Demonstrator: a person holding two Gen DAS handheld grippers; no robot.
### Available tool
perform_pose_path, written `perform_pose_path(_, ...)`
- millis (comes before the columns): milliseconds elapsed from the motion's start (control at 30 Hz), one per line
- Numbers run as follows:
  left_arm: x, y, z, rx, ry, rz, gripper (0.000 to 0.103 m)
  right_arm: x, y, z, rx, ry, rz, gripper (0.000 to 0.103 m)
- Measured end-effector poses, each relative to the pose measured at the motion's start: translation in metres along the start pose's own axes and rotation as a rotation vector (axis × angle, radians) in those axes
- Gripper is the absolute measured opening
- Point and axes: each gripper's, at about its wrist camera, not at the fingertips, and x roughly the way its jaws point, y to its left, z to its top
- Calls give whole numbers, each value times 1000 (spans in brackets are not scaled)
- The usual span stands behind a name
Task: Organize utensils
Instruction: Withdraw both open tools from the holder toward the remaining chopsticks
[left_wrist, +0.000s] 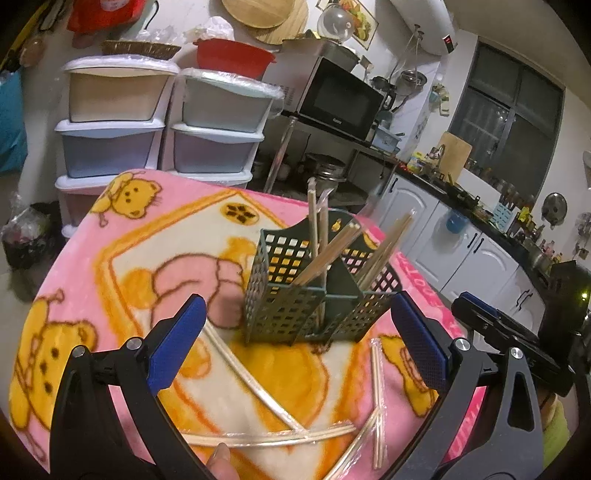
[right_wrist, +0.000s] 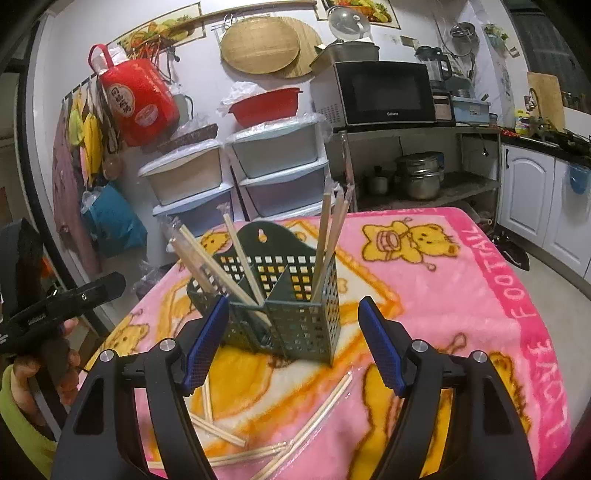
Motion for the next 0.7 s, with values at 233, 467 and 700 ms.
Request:
perform_pose_path(233, 1, 9, -10, -13, 25, 21, 92, 5, 3, -10, -4, 39, 8, 70)
perform_pose_path(467, 1, 21, -22, -43, 59, 39, 92, 7, 3, -20, -9, 74, 13, 70)
perform_pose_path(700, 2, 34, -32, -74, 86, 52, 92, 9, 4, -31, -15, 108, 21, 70)
